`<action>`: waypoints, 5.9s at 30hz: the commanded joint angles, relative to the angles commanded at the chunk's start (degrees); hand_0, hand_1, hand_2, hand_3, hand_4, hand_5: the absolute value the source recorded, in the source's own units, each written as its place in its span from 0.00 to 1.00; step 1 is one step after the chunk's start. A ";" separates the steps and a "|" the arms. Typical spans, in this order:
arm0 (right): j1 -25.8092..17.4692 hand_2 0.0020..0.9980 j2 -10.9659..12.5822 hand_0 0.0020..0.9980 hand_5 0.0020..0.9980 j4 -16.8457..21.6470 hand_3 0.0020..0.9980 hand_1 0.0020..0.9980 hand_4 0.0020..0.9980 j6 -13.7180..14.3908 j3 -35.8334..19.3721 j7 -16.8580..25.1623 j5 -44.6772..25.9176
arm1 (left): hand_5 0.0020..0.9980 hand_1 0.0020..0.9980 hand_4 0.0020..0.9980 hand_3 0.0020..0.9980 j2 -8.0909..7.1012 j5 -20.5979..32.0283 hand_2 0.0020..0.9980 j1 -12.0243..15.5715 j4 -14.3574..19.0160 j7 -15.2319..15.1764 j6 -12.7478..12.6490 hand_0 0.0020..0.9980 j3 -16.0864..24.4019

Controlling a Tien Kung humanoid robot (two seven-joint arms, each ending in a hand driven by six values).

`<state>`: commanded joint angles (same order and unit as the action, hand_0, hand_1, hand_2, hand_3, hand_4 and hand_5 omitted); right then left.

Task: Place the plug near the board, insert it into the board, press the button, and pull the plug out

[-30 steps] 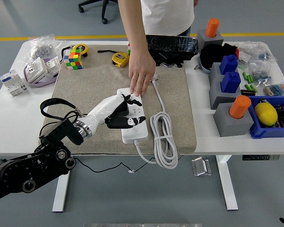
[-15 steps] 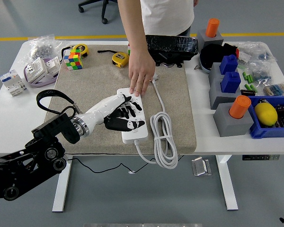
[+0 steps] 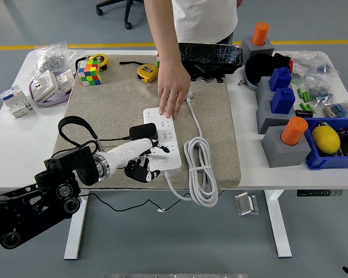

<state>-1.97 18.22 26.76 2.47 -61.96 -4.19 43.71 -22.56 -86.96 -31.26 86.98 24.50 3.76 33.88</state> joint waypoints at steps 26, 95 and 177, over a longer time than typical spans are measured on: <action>-0.04 0.63 0.00 0.61 0.58 0.05 0.56 0.66 0.98 -0.10 -0.01 -0.04 0.00 | 0.00 0.08 0.58 0.84 1.59 1.22 0.16 -1.71 -5.29 1.52 0.28 0.07 -3.00; 0.32 0.63 0.19 0.60 0.58 0.04 0.56 0.66 0.98 -0.22 1.14 -0.10 -0.26 | 0.11 0.18 0.71 0.76 -0.21 5.62 0.27 2.10 -3.67 -10.56 -5.82 0.17 3.10; -0.02 0.63 -0.10 0.60 0.58 0.01 0.56 0.66 0.98 -0.19 1.04 -0.08 -0.53 | 0.38 0.75 1.00 0.79 6.58 4.28 0.76 -6.68 -28.24 -20.91 -23.48 0.68 -5.45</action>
<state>-1.99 18.12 26.77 2.28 -60.91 -4.27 43.18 -15.98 -82.68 -37.94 58.74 3.59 -19.71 28.44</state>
